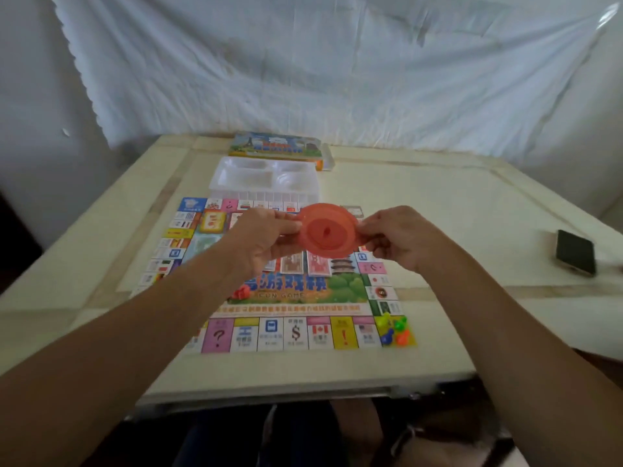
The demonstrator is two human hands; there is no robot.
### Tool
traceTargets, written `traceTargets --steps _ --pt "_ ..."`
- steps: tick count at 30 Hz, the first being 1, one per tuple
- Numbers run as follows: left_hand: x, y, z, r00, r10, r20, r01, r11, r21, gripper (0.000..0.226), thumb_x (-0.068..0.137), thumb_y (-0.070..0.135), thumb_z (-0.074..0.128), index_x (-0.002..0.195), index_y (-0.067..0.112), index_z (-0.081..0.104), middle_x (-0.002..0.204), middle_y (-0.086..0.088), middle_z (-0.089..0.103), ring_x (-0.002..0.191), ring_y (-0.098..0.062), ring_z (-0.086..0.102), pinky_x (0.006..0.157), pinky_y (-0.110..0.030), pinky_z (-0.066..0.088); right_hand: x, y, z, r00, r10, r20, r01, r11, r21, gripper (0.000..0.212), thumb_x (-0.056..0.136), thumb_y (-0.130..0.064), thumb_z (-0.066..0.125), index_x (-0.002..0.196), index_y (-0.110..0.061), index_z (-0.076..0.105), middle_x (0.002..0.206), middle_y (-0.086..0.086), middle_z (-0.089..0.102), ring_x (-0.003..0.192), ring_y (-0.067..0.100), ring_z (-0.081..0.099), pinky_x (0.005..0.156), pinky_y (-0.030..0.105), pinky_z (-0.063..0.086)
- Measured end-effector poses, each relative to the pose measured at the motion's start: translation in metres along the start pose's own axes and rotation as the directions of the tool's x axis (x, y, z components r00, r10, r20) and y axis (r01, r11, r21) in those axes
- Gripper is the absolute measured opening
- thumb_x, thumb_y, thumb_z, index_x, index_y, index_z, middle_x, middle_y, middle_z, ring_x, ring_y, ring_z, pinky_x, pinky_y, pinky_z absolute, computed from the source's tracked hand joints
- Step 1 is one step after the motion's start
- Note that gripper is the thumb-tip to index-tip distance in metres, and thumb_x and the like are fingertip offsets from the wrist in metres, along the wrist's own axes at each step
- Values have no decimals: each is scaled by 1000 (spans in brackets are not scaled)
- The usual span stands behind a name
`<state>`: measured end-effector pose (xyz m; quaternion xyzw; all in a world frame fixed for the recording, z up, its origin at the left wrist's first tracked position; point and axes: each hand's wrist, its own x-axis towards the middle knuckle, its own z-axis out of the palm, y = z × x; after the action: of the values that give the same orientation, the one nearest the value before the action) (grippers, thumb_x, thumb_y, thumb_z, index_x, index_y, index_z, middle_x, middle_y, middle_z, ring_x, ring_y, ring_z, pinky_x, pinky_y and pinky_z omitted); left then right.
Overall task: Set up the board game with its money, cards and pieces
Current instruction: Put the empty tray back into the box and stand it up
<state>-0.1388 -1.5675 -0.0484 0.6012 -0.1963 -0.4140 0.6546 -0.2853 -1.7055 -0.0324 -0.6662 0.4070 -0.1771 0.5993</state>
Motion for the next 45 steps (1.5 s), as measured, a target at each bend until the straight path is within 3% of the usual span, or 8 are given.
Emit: traceTargets --steps 4,7,12,22,38,42,45 --pt "-16 -38 5 997 -76 -13 77 995 67 15 86 -4 59 101 -1 60 91 -17 69 72 -22 69 58 -27 59 -13 28 -11 999 44 7 -43 992 -120 7 82 4 65 77 -1 64 54 9 63 43 13 49 43 22 40" --pt "-18 -62 11 991 -125 -35 129 981 146 14 85 -7 59 98 0 59 95 -20 67 71 -23 69 54 -24 57 -11 45 -17 997 78 -14 -79 968 -238 4 80 4 66 78 0 66 58 10 64 46 14 47 43 22 36" --pt "-14 -83 19 989 -135 -54 145 932 332 11 85 -6 61 93 1 58 93 -19 65 72 -23 69 61 -25 59 -4 67 -15 989 145 -41 -151 939 -309 9 79 4 66 87 8 66 62 11 60 48 13 44 45 22 32" --pt "-7 -88 19 996 -47 -73 77 862 501 11 85 -1 65 86 7 57 89 -15 65 68 -19 69 52 -19 56 8 78 -3 979 182 -89 -202 916 -346 17 80 0 67 97 6 67 63 7 59 51 13 47 44 21 35" --pt "-1 -93 16 998 -29 -51 51 861 506 16 85 2 66 98 2 58 89 -14 66 60 -14 68 48 -15 51 15 82 -3 978 184 -99 -206 930 -303 8 82 0 66 89 2 66 67 8 59 54 15 50 46 22 37" --pt "4 -91 10 998 57 -37 -25 808 589 11 89 13 64 97 9 57 86 -9 66 65 -14 68 63 -29 60 15 79 -9 982 157 -104 -180 944 -276 6 83 2 62 77 -1 62 62 8 56 47 13 46 39 18 36" --pt "13 -70 -6 993 114 -42 -68 810 582 9 92 13 58 99 8 55 85 -10 65 64 -18 66 67 -32 60 23 69 -13 987 31 -158 -74 958 -276 12 86 1 60 75 -4 62 63 7 58 50 13 46 42 17 34"
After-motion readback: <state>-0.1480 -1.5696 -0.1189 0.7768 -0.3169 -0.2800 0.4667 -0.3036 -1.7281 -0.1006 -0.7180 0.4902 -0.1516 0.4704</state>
